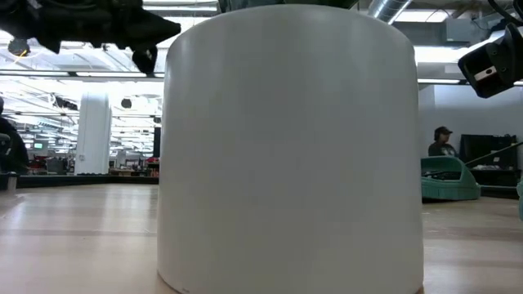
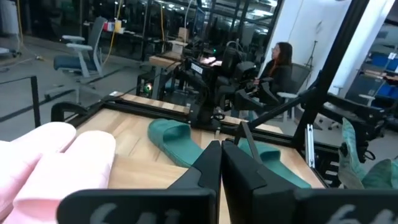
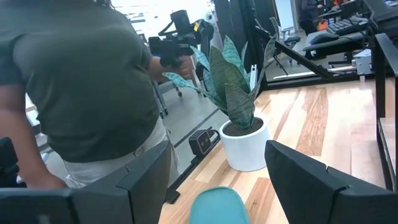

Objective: Pick and place slides into the shelf
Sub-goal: Put the top green slipper on the shelf

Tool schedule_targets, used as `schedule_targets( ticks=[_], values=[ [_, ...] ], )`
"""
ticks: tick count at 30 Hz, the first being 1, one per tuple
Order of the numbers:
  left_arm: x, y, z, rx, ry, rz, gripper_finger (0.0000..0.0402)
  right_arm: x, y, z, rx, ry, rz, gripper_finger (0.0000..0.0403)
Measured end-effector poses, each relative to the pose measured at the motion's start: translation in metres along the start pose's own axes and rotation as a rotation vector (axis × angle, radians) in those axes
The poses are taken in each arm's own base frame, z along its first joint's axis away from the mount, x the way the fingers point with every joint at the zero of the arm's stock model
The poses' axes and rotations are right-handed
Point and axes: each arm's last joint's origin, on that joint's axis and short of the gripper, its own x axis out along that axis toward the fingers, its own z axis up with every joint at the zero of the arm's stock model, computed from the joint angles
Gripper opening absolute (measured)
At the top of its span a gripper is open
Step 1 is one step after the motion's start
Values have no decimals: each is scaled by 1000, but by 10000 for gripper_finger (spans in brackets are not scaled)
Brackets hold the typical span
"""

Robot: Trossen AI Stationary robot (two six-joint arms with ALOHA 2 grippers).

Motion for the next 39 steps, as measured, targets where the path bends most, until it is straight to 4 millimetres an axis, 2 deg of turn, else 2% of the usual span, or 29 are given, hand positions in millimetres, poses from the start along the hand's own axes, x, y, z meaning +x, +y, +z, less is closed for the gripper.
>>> schedule_targets(
  ticks=[12,23,30,39],
  values=[
    [-19,-2,-26,-38,-43,-17,0,0,0,0,0,0,0,254],
    [-28,-8,-45,-88,-57,-27,0,0,0,0,0,0,0,254],
    [-37,-9,-64,-142,-138,-31,0,0,0,0,0,-1,0,254],
    [-43,-9,-65,-142,-153,2,0,0,0,0,0,0,0,254]
  ],
)
